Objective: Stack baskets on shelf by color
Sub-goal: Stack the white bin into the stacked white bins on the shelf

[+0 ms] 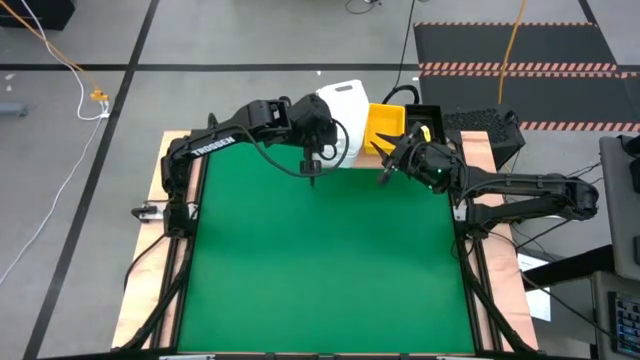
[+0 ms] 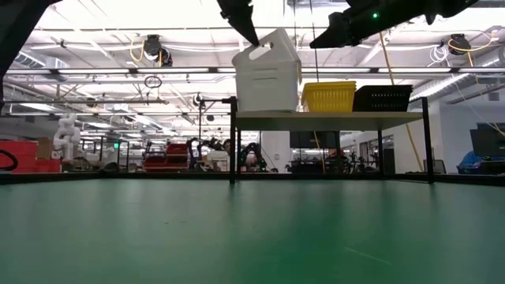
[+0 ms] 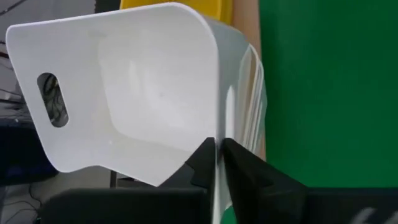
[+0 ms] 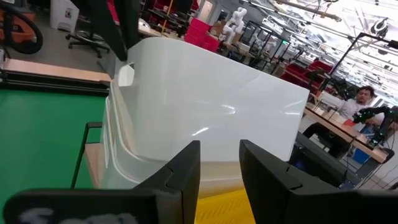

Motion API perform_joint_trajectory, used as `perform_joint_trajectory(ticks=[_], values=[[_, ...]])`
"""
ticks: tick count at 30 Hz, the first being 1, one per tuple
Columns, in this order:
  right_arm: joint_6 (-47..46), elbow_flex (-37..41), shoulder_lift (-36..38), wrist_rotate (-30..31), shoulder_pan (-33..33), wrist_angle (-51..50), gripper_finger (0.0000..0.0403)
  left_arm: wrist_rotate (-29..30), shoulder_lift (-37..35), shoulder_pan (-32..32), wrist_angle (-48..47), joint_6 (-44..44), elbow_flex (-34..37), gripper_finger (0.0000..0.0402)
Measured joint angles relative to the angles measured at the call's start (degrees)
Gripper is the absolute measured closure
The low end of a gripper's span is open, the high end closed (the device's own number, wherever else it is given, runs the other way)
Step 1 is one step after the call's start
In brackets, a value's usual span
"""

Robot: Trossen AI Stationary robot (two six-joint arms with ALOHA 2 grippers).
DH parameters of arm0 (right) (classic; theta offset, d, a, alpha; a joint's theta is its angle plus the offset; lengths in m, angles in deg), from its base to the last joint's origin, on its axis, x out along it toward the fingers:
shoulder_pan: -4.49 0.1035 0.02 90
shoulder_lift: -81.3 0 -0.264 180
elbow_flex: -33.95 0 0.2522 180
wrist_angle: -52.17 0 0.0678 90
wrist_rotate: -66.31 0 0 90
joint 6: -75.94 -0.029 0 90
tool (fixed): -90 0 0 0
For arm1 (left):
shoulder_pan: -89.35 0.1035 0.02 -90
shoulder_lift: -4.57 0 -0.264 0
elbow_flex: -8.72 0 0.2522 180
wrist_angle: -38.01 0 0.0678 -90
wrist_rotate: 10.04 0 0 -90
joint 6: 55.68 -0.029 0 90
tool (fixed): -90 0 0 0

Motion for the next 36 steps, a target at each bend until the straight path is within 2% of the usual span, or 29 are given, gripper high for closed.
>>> perform_joint_trajectory(ticks=[3,7,11,17,26,36], values=[[0.0,0.0,0.0,-0.1,-0.3,0.0,0.0298,0.0,0.0,0.0,0.0,-0.2,0.0,0.0393],[-0.1,0.0,0.0,-0.1,-1.2,0.0,0.0298,0.3,0.0,-0.2,0.4,-0.6,0.0,0.0394],[-0.1,0.0,-1.2,-0.4,-1.8,0.0,0.0298,3.5,-0.1,-1.0,3.1,-1.9,0.0,0.0396],[0.2,0.0,-3.6,-3.4,-1.9,3.3,0.0298,4.3,-0.4,-1.7,6.1,-4.7,0.0,0.0398],[0.5,0.0,-4.7,-3.7,-1.9,4.2,0.0298,4.6,-0.7,-2.1,5.5,-4.9,0.0,0.0400],[0.9,0.0,-7.8,-3.6,-1.9,6.4,0.0298,5.1,-2.2,-3.3,-0.4,-3.9,0.0,0.0400]])
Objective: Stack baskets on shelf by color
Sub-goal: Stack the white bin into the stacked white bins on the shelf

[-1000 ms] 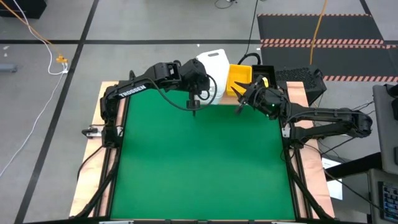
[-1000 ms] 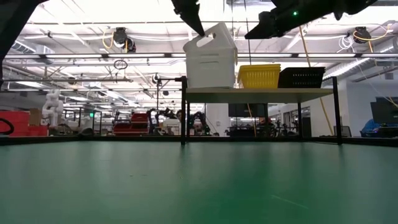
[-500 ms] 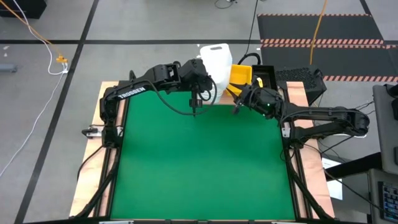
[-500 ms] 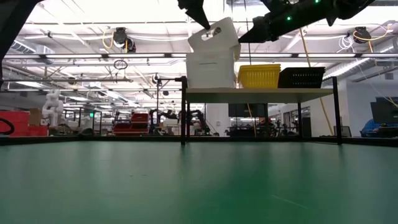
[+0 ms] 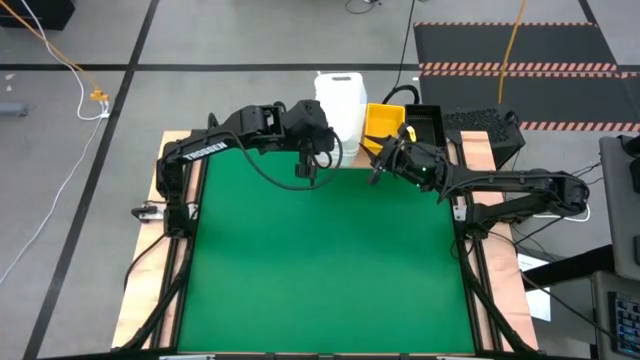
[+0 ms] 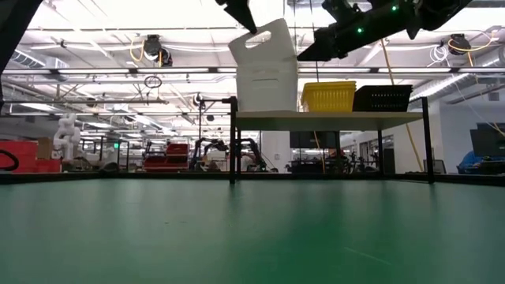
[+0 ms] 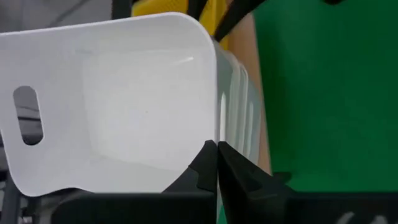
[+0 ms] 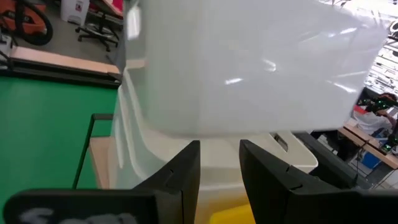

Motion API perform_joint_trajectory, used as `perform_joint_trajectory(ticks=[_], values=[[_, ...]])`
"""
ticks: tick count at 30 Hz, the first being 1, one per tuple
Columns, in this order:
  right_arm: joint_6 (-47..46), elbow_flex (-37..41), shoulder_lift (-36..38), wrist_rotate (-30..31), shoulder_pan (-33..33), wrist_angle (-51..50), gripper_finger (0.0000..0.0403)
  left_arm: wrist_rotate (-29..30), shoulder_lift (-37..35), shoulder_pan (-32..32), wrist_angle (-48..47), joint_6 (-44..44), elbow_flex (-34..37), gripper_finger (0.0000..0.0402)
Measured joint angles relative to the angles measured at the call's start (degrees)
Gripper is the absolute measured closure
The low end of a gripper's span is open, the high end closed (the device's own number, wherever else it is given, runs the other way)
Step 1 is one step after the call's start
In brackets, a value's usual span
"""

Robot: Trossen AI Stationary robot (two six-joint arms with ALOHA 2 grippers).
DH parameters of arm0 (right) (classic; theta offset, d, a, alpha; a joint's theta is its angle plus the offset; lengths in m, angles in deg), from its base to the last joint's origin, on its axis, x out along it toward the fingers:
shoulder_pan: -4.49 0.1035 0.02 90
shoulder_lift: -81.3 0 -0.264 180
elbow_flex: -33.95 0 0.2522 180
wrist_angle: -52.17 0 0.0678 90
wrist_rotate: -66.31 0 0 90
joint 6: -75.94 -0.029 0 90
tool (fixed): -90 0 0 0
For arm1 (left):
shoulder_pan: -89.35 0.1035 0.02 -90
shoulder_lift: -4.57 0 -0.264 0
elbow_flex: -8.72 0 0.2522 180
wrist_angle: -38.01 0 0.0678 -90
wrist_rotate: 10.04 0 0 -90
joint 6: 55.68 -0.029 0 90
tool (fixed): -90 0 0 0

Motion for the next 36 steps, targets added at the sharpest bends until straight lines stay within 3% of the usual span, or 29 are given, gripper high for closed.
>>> perform_joint_trajectory(ticks=[11,25,36], values=[[-0.8,0.0,0.4,0.0,0.0,0.7,0.0298,-0.1,-0.1,0.6,0.1,5.6,0.0,0.0381],[0.0,0.0,0.5,0.4,0.0,0.6,0.0298,-0.1,-0.2,0.5,4.1,7.2,0.0,0.0289],[0.4,0.0,0.5,0.5,0.0,0.4,0.0298,-1.2,0.2,0.6,-2.6,11.4,0.0,0.0282]])
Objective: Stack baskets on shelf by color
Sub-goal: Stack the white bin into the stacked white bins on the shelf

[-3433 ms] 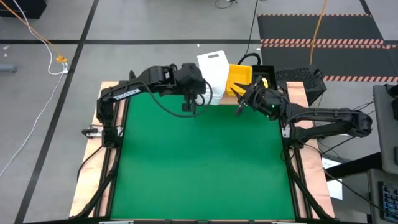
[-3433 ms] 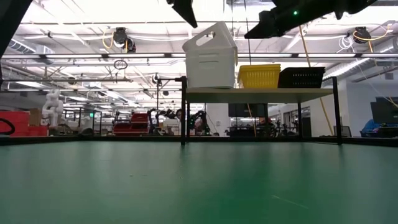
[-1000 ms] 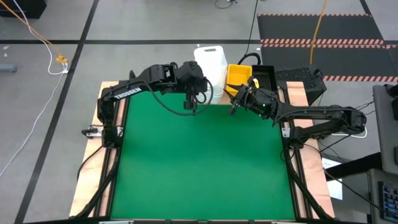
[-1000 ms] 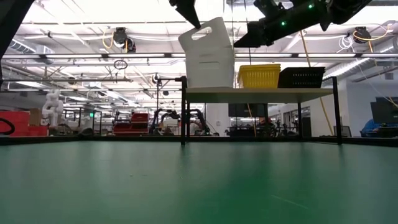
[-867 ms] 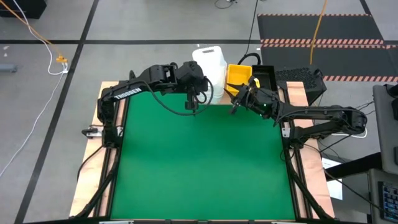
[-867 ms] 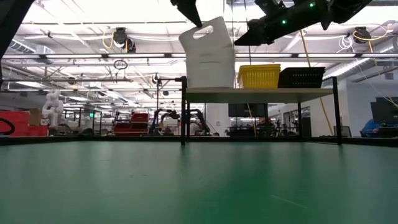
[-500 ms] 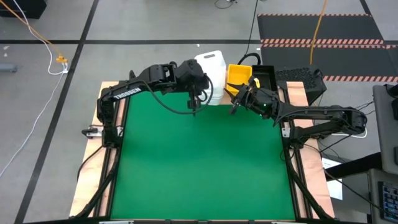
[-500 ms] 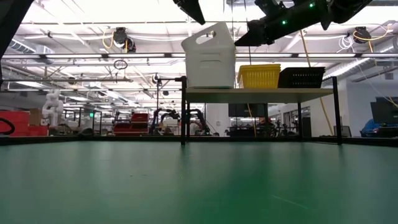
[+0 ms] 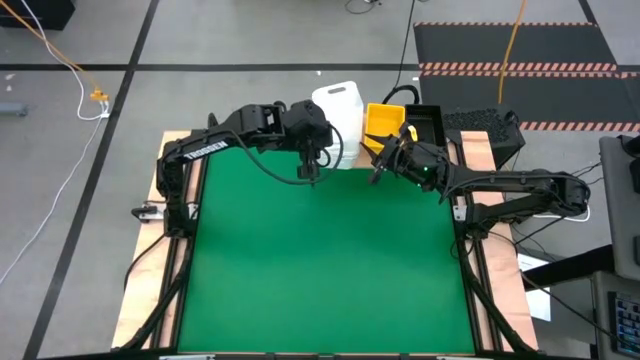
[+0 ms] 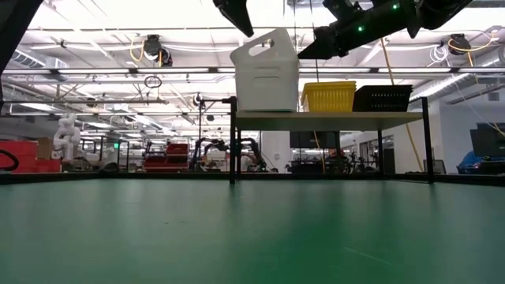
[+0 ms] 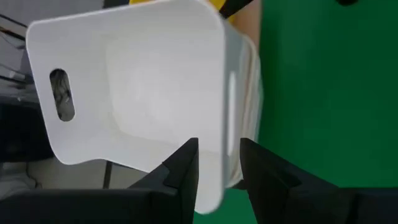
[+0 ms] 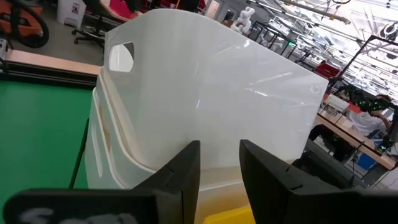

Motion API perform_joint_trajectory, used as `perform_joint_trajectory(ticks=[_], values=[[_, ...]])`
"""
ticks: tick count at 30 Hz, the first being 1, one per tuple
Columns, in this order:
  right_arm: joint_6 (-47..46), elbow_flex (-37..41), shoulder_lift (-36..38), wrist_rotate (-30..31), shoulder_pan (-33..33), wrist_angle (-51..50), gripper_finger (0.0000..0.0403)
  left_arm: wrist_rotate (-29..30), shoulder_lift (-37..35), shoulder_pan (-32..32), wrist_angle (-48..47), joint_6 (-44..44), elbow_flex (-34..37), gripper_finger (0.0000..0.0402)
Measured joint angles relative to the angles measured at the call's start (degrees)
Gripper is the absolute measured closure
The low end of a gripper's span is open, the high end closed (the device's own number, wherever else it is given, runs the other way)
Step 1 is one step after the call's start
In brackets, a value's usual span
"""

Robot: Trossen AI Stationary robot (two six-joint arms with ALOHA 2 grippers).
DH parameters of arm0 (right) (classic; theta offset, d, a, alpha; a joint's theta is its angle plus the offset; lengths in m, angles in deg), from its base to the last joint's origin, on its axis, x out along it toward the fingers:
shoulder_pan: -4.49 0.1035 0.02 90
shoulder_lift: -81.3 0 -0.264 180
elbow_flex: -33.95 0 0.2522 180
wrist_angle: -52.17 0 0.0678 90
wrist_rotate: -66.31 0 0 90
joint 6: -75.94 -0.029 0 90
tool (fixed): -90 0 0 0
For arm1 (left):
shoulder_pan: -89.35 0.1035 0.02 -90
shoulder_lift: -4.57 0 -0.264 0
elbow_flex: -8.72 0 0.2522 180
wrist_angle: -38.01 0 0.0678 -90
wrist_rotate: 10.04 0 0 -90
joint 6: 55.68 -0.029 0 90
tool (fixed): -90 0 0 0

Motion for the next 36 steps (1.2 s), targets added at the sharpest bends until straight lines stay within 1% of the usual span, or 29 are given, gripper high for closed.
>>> perform_joint_trajectory(ticks=[5,7,11,14,17,19,21,22,26,31,36], values=[[-0.3,0.0,0.0,0.0,0.1,0.0,0.0298,-0.4,0.6,1.1,1.2,-1.1,0.0,0.0282],[-0.9,0.0,0.0,0.0,0.1,0.0,0.0298,-2.3,0.6,1.9,2.1,-1.1,0.0,0.0282],[-0.9,0.0,0.0,0.0,0.1,0.0,0.0298,-8.6,1.2,3.7,1.7,-1.0,0.0,0.0282],[-1.0,0.0,0.0,0.0,0.1,0.0,0.0298,-11.2,1.6,4.5,0.8,-0.8,0.0,0.0282],[-0.9,0.0,0.0,0.0,0.1,0.0,0.0298,-11.4,1.6,4.6,1.0,-1.1,0.0,0.0300],[-0.9,0.0,0.0,0.0,0.1,0.1,0.0298,-11.4,1.6,4.6,1.3,-1.4,0.0,0.0334],[-0.9,0.0,0.0,0.1,0.1,0.0,0.0298,-11.4,1.6,4.6,1.4,-1.4,0.0,0.0377],[-0.9,0.0,0.0,0.1,0.0,0.0,0.0298,-11.4,1.6,4.5,1.6,-1.3,0.0,0.0388],[-0.9,0.0,0.0,0.1,0.0,0.1,0.0298,-11.4,1.6,4.5,2.3,-1.7,0.0,0.0392],[-0.9,0.0,0.0,0.4,-0.1,0.0,0.0298,-10.1,1.6,3.7,5.6,-3.1,0.0,0.0396],[-1.0,0.0,0.0,-0.1,0.0,0.1,0.0298,-9.9,1.0,3.5,6.3,-4.0,-0.9,0.0398]])
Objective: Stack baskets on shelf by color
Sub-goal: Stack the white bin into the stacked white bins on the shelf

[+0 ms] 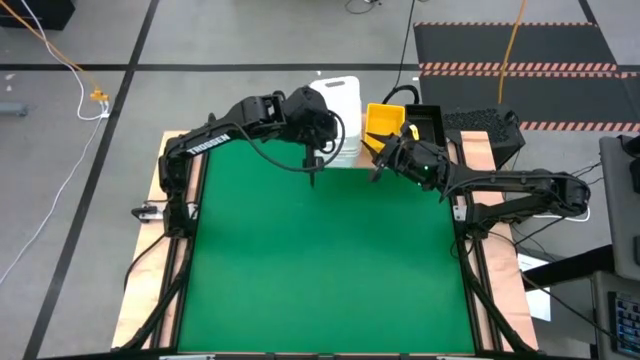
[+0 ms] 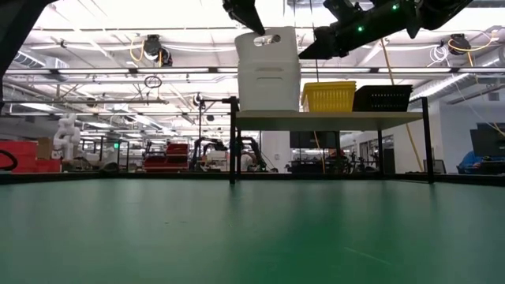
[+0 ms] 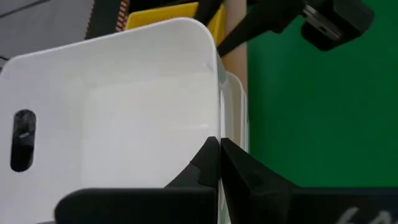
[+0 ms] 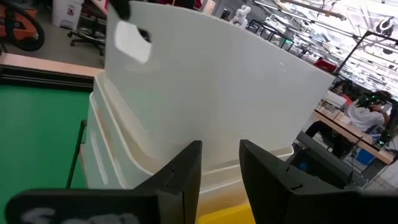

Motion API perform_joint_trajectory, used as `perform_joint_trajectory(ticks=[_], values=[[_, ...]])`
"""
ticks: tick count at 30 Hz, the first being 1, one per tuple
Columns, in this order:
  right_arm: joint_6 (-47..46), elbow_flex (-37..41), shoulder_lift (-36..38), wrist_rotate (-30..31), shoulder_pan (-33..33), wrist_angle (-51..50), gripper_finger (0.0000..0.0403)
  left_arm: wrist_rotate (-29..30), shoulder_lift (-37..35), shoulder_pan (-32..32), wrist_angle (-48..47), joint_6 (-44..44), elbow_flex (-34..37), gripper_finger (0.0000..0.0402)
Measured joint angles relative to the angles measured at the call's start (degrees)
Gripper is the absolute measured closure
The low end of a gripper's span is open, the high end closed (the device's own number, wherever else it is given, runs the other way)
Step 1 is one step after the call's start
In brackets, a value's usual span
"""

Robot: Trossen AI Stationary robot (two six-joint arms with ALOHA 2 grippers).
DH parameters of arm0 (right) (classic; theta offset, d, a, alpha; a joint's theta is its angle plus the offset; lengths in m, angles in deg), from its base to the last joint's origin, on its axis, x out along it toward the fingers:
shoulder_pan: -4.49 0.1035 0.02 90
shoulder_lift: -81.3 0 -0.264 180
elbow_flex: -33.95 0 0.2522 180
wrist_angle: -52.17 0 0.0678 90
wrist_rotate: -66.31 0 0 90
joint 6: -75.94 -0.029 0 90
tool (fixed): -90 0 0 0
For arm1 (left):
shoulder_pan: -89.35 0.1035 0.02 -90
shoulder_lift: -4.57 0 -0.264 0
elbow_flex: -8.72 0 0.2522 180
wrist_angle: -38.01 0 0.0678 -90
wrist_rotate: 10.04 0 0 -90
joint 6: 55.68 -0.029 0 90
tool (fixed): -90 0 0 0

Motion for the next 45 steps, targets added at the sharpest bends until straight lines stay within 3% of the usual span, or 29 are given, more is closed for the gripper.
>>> perform_joint_trajectory(ticks=[21,32,41,45], values=[[-0.2,0.0,-0.1,-2.8,0.0,0.0,0.0298,-1.6,-0.1,-0.9,-6.0,0.8,-0.5,0.0396],[0.0,0.0,0.0,-2.5,0.0,0.5,0.0298,-1.5,-0.1,-0.9,-3.1,1.0,-0.5,0.0363],[0.2,0.0,0.2,-2.4,0.0,0.2,0.0298,-1.6,0.2,-1.3,-1.4,3.6,0.6,0.0303],[4.4,0.0,3.1,4.1,2.4,-1.3,0.0298,-1.5,0.4,-1.4,-0.7,5.1,2.2,0.0278]])
